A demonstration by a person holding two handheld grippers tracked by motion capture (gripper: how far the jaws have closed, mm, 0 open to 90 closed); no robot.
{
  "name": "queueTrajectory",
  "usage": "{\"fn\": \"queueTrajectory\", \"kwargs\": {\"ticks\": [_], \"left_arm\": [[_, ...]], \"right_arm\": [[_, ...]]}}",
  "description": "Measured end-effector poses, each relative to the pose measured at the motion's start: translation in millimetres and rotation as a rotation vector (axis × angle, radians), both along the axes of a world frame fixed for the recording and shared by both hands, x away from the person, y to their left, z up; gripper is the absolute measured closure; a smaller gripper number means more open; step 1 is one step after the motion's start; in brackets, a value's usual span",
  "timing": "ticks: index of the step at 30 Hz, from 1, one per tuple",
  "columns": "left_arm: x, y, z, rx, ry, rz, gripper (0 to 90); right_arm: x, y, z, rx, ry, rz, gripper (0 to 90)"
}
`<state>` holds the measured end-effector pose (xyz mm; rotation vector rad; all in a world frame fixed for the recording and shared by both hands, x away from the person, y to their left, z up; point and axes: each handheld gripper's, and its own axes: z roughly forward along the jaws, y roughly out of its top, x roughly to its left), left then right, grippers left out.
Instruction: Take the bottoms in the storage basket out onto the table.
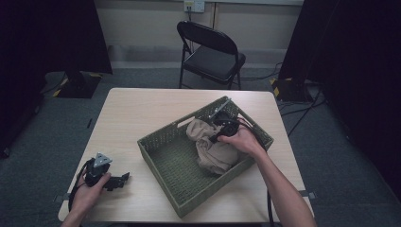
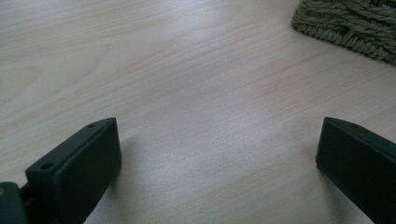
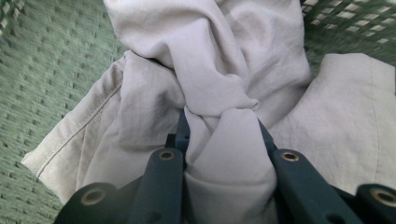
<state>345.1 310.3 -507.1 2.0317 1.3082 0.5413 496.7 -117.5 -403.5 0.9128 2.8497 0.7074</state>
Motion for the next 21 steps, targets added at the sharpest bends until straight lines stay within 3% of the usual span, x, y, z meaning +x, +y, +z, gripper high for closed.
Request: {"fn": "queueTrajectory", "kwargs": {"ticks": [9,13,17,21], "left_arm": [[0.0,0.1,0.0,0.0,0.0,-0.001,0.0],[0.0,0.1,0.0,0.0,0.0,-0.001,0.0],[0.0,0.1,0.0,-0.001,0.0,-0.001,0.0],[0.0,0.1,0.0,0.0,0.0,-0.001,0.0]], "right_arm": [[-10.9,-15.4,21.6,0.126,-0.093,-0.035,73.3],[-21.9,-23.9,33.9,0.211,-0.145,-0.058,73.3],[-27.7,-30.0,37.1,0.249,-0.174,-0.076,73.4],[-35.5,-41.0,40.0,0.328,-0.213,-0.105,73.4]]}}
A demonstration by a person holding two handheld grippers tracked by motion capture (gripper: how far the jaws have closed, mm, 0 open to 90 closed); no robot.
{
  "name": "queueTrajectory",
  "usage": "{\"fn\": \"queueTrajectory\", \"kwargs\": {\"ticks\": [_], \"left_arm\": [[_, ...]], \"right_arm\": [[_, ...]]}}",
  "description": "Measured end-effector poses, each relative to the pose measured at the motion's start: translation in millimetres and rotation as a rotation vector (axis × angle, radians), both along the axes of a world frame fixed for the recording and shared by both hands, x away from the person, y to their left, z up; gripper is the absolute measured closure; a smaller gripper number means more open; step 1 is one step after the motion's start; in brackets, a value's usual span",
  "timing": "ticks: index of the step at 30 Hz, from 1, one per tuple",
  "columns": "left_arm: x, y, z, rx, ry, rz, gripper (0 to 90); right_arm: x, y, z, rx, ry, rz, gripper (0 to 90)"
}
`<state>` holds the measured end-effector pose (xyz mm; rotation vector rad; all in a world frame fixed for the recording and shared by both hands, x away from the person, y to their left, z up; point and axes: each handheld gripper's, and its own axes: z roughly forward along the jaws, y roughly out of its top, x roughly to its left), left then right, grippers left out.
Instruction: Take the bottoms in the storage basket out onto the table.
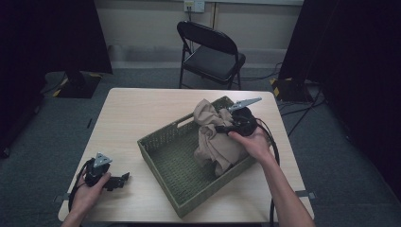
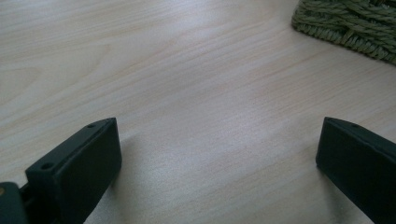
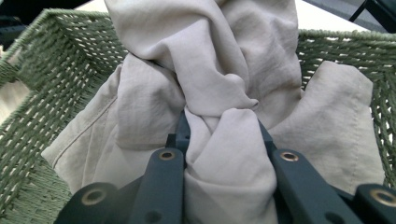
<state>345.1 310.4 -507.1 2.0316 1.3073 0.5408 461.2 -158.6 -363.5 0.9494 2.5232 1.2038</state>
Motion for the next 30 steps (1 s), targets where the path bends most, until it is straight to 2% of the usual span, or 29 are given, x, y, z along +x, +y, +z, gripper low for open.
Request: {"fn": "queueTrajectory", "kwargs": {"ticks": [3,7,17,20,23,24,30], "left_arm": [[0.0,0.0,0.0,0.0,0.0,0.0,0.0],[0.0,0.0,0.0,0.0,0.0,0.0,0.0],[0.0,0.0,0.0,0.0,0.0,0.0,0.0],[0.0,0.0,0.0,0.0,0.0,0.0,0.0],[0.0,0.0,0.0,0.0,0.0,0.0,0.0],[0.0,0.0,0.0,0.0,0.0,0.0,0.0],[0.0,0.0,0.0,0.0,0.0,0.0,0.0]], "right_arm": [[-2.2,0.2,3.3,-0.003,-0.017,-0.008,73.5],[-6.0,1.5,11.6,0.02,-0.048,-0.003,73.5],[-8.5,-2.0,26.5,0.1,-0.087,-0.024,73.5],[-9.6,-2.1,36.0,0.127,-0.115,-0.031,73.5],[-9.7,-3.1,40.6,0.148,-0.123,-0.034,73.5],[-10.7,-3.9,44.2,0.163,-0.141,-0.044,73.5],[-12.8,-7.4,50.0,0.206,-0.166,-0.061,73.5]]}}
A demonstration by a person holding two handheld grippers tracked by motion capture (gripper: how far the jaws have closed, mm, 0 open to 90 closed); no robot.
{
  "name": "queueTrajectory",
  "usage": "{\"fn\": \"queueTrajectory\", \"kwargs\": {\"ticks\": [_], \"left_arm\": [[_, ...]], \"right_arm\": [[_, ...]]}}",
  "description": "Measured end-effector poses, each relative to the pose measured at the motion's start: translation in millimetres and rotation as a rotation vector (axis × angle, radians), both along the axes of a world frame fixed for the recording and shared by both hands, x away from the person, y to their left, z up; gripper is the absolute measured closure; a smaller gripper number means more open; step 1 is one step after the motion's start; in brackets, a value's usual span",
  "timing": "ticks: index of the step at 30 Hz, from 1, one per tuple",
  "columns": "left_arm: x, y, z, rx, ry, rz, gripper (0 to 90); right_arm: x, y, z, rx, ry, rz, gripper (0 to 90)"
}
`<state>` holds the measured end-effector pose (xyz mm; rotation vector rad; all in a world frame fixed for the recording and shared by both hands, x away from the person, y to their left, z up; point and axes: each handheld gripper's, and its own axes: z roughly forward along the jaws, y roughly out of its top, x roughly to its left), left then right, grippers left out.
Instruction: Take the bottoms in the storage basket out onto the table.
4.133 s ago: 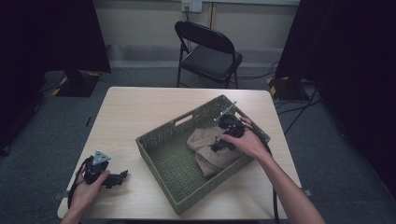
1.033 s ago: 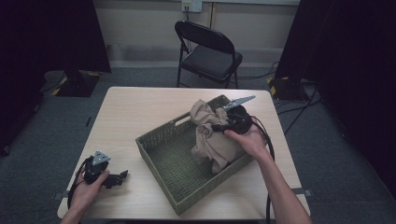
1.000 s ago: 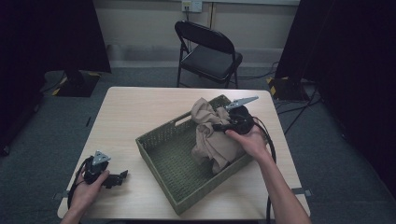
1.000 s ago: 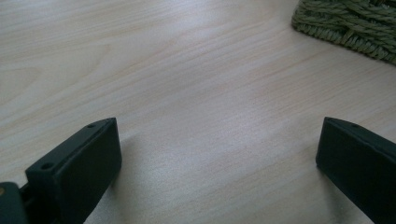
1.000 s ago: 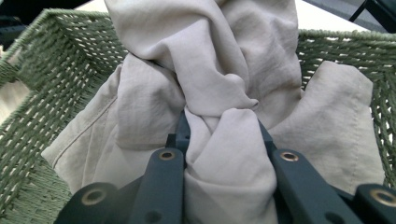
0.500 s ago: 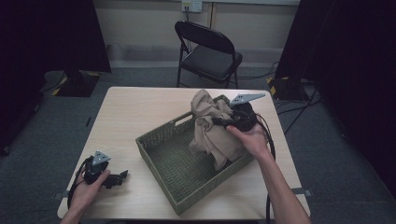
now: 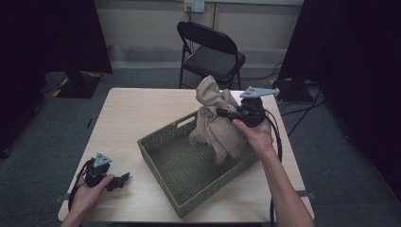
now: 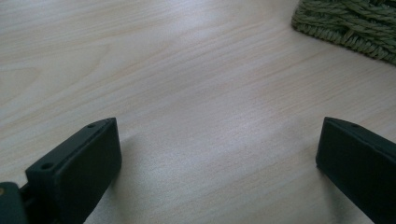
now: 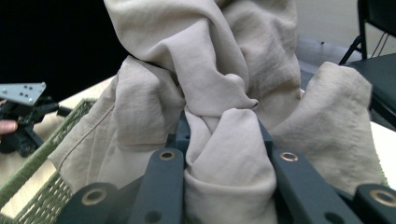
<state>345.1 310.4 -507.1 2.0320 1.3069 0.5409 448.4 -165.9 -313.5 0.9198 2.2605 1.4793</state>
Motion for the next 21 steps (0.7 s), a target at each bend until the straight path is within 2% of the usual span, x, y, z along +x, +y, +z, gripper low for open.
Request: {"fn": "queueTrajectory", "kwargs": {"ticks": [16,21], "left_arm": [[0.0,0.0,0.0,0.0,0.0,0.0,0.0],[0.0,0.0,0.0,0.0,0.0,0.0,0.0]], "right_arm": [[-6.7,-5.8,14.5,0.079,-0.055,-0.027,73.5],[-8.2,-6.8,19.4,0.084,-0.068,-0.036,73.5]]}}
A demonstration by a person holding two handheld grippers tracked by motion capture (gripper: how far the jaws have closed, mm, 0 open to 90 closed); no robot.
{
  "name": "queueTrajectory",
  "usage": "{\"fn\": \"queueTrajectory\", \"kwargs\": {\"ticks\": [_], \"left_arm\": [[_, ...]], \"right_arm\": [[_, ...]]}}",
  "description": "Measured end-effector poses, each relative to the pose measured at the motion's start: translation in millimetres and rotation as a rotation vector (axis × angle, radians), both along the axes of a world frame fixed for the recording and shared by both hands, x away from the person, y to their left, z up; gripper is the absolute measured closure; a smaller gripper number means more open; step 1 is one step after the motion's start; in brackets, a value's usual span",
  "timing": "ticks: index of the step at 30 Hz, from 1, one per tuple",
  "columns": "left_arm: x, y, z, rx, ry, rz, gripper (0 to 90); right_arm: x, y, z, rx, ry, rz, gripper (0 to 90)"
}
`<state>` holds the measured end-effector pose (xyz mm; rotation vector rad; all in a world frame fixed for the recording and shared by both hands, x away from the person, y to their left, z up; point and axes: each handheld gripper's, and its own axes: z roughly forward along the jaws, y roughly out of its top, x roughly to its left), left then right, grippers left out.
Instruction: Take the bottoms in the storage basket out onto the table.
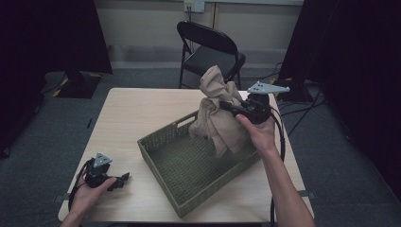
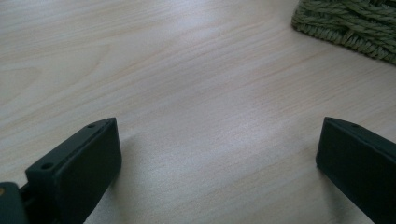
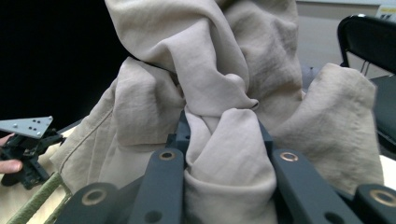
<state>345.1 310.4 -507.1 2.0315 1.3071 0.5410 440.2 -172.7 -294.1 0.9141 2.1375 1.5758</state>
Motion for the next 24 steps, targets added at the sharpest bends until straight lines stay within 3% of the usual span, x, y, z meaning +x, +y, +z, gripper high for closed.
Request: {"fn": "queueTrajectory", "kwargs": {"ticks": [11,24], "left_arm": [[0.0,0.0,0.0,0.0,0.0,0.0,0.0],[0.0,0.0,0.0,0.0,0.0,0.0,0.0]], "right_arm": [[-12.3,-13.6,19.5,0.066,-0.063,-0.022,73.5],[-20.3,-25.0,40.8,0.089,-0.106,-0.056,73.5]]}}
